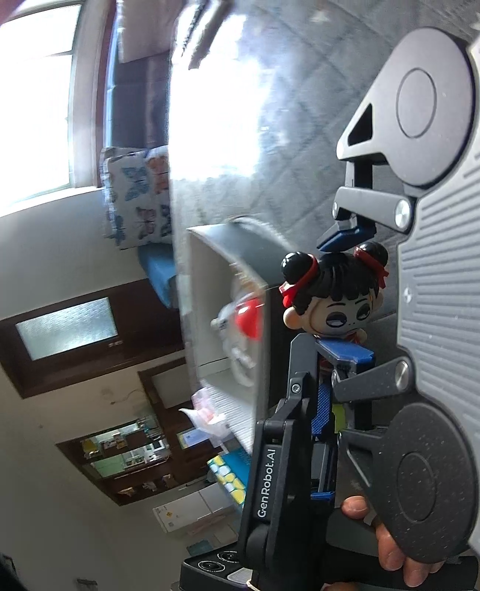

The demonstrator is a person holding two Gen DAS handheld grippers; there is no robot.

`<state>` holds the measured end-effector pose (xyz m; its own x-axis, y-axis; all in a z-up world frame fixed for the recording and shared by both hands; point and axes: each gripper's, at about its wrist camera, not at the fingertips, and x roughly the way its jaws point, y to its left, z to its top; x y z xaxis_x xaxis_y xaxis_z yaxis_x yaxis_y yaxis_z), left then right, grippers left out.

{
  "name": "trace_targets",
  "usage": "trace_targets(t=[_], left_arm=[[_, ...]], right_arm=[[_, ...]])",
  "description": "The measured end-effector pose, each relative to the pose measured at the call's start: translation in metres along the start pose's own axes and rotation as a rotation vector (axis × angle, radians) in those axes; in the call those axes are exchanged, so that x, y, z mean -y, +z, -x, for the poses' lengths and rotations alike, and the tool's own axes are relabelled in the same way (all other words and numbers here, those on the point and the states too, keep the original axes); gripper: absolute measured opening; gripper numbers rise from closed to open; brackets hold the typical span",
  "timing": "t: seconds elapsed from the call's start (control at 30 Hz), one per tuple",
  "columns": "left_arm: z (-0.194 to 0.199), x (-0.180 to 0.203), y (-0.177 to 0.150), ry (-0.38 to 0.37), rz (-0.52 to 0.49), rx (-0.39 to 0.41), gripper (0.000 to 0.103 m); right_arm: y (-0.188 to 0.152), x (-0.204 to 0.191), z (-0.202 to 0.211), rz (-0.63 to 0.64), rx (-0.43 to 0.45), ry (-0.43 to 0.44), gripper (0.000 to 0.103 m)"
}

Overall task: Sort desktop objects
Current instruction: 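Carry the doll over the box and lower it inside with both grippers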

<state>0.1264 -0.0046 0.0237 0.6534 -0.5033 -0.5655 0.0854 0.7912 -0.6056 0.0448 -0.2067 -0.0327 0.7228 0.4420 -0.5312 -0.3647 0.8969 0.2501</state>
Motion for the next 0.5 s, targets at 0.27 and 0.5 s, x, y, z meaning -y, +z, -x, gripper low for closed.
trace_targets(t=[0.27, 0.5], left_arm=[[0.025, 0.000, 0.050, 0.015, -0.015, 0.128, 0.038], [0.021, -0.031, 0.096, 0.069, 0.033, 0.165, 0.038]], right_arm=[[0.059, -0.022, -0.020, 0.077, 0.074, 0.054, 0.052], [0.101, -0.035, -0.080, 0.088, 0.036, 0.113, 0.052]])
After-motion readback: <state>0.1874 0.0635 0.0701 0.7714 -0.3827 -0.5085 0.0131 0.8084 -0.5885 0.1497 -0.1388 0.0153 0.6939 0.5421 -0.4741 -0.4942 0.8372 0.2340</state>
